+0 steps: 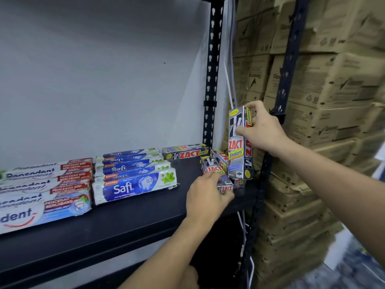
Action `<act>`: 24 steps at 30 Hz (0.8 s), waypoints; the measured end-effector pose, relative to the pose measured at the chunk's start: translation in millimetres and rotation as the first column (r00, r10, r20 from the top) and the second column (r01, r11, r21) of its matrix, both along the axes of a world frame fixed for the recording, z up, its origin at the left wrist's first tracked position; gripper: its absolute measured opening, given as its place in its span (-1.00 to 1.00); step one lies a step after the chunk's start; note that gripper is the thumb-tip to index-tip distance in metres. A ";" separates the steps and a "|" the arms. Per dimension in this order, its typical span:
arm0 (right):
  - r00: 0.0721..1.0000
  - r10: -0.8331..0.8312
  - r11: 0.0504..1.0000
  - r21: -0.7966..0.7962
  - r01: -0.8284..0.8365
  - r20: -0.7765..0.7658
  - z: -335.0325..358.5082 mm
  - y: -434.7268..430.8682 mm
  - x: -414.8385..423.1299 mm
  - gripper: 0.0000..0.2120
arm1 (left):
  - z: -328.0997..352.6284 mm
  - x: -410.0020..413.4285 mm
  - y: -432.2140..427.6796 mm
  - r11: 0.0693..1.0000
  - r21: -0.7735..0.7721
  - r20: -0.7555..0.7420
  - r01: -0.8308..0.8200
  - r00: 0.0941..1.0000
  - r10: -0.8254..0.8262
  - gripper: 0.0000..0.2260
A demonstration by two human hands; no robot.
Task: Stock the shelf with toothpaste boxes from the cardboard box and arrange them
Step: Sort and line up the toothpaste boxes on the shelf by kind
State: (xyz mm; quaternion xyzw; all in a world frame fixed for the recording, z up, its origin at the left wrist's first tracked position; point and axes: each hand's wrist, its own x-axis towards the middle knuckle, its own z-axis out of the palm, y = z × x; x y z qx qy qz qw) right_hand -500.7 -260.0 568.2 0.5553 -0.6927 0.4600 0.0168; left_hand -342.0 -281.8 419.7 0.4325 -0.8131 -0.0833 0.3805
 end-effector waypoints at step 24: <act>0.927 0.067 0.950 -0.308 0.054 0.369 -31.0 -28.0 56.4 -0.43 | 4.3 140.0 -8.0 0.968 -0.220 0.148 0.119 0.985 -0.087 -0.64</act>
